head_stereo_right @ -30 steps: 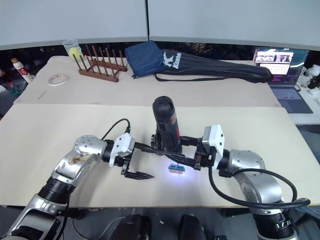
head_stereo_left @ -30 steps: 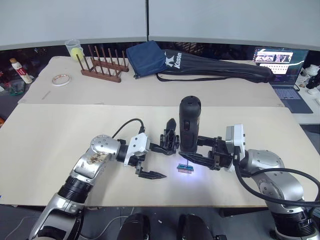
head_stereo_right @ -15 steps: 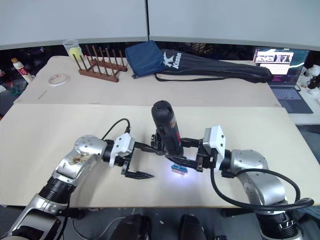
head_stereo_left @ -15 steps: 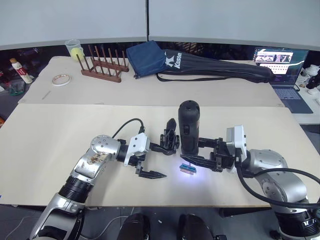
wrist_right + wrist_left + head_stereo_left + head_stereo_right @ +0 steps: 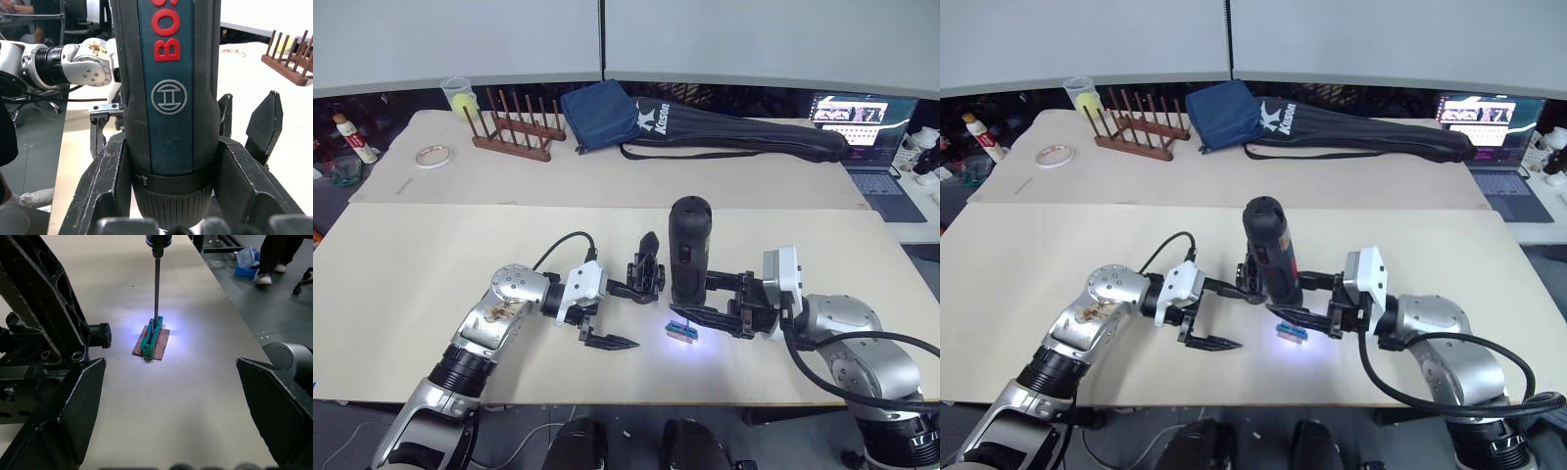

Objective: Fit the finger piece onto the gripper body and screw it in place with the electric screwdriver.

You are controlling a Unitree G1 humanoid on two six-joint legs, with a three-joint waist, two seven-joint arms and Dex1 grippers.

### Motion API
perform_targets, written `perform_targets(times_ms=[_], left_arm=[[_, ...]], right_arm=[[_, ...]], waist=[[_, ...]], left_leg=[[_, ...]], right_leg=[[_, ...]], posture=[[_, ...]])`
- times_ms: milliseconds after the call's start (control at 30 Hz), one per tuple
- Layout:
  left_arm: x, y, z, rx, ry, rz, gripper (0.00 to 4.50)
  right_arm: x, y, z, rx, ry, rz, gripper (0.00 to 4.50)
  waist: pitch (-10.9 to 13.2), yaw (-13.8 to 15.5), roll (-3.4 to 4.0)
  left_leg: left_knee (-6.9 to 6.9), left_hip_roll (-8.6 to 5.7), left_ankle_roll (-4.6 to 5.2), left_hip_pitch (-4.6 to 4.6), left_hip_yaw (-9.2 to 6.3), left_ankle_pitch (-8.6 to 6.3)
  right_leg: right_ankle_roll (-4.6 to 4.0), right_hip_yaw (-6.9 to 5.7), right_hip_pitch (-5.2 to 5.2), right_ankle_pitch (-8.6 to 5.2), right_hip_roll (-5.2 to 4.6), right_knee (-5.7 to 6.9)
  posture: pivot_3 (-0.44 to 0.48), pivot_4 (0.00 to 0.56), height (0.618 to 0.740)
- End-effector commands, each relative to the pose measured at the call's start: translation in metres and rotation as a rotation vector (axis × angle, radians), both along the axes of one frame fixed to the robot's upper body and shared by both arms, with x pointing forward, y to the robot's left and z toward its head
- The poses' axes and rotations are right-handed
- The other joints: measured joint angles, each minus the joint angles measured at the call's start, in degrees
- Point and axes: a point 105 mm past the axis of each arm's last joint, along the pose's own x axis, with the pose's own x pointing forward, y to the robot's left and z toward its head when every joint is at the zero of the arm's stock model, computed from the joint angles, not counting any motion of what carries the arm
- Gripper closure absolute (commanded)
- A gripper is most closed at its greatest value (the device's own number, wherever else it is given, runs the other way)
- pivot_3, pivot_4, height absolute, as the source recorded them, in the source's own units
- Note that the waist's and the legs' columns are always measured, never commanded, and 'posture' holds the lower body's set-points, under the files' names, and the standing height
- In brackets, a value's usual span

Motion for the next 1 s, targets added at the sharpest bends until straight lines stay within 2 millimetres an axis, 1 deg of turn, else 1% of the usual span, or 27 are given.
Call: perform_targets(times_ms=[33,367,567,1000], left_arm=[[0.0022,-0.0036,0.0102,-0.020,-0.047,-0.016,0.00],[0.0032,-0.0036,0.0104,-0.021,-0.049,-0.010,0.00],[0.0032,-0.0038,0.0098,-0.022,-0.052,-0.008,0.00],[0.0040,-0.0042,0.0105,-0.025,-0.054,-0.006,0.00]], right_arm=[[-0.0046,0.0006,0.0152,0.028,-0.060,0.008,2.56],[-0.0048,0.0059,0.0179,0.041,-0.047,0.021,2.56],[-0.0038,0.0062,0.0227,0.043,-0.060,0.023,2.56],[-0.0029,0.0067,0.0246,0.043,-0.071,0.023,2.56]], waist=[[0.00,0.01,0.00],[0.00,0.02,0.00],[0.00,0.02,0.00],[0.00,0.05,0.00]], left_leg=[[0.00,0.00,0.00,0.02,0.00,0.00],[0.00,0.00,0.00,0.03,0.00,0.00],[0.00,0.00,0.00,0.03,0.00,0.00],[0.00,0.00,0.00,0.03,0.00,0.00]], right_leg=[[0.00,0.00,0.01,0.00,0.00,0.00],[0.00,0.00,0.03,0.00,0.00,0.00],[0.00,0.00,0.02,0.00,0.00,0.00],[0.00,0.00,0.03,0.00,0.00,0.00]], posture=[[0.000,0.150,0.740],[0.000,0.150,0.740],[0.000,0.150,0.740],[0.000,0.150,0.740]])
